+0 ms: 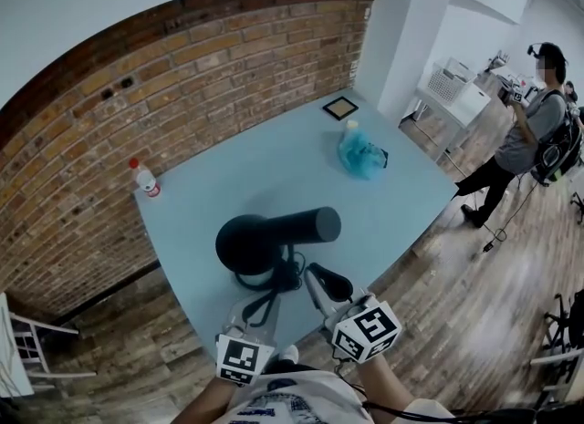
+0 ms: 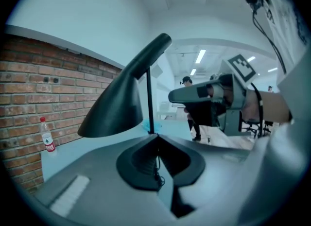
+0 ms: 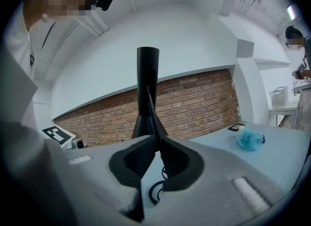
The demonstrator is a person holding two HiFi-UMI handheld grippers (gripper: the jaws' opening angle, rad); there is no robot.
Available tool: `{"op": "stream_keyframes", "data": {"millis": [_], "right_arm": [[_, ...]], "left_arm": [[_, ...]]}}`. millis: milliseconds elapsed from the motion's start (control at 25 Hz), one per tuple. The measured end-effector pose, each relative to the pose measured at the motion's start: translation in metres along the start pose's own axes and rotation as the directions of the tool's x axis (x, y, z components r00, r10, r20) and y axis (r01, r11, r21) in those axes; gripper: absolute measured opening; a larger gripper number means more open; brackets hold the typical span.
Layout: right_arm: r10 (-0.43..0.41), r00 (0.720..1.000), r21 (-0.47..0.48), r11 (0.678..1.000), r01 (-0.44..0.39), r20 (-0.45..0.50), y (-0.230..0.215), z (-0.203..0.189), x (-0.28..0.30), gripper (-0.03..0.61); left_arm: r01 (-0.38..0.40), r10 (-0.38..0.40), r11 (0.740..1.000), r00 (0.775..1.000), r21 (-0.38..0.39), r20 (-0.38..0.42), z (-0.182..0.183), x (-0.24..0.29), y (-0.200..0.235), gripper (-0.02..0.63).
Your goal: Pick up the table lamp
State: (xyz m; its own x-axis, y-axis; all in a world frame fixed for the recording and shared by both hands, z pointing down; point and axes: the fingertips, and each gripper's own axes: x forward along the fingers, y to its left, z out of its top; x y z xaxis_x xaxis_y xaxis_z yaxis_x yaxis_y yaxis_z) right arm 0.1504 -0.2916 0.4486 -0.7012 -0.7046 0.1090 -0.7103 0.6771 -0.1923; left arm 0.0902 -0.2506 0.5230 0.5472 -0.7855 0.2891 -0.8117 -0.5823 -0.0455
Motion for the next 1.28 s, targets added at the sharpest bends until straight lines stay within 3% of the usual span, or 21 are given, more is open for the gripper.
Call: {"op": "stream_keyframes", "data": {"millis": [200,600,880,1280], "right_arm": [[0.028,1.0,-0.006,1.0,-0.028,0.001,-0.001,0.0,0.005,0.043],[0.136,0.991,-0.037,0.99,-0.136,0.003,-0.002,0.009,0.026,0.145],[0.205,0.979,-0.07,0.976,-0.205,-0.013,-0.001,0.011,0.041,0.146],[0.324,0.946,-0.017,0.946,-0.324,-0.025,0.0,0.008,0.053,0.14]], "left_arm": [[-0.011,0.011,1.0,1.0,-0.002,0.007,0.0,0.006,0.002,-0.008],[0.004,-0.005,1.0,1.0,-0.025,-0.021,-0.015,0.018,0.0,-0.008],[0.0,-0.001,0.999,0.999,-0.035,-0.038,-0.021,0.03,0.001,-0.008],[0.01,-0.014,0.999,0.994,-0.036,-0.106,-0.059,0.051,-0.004,-0.008]]}}
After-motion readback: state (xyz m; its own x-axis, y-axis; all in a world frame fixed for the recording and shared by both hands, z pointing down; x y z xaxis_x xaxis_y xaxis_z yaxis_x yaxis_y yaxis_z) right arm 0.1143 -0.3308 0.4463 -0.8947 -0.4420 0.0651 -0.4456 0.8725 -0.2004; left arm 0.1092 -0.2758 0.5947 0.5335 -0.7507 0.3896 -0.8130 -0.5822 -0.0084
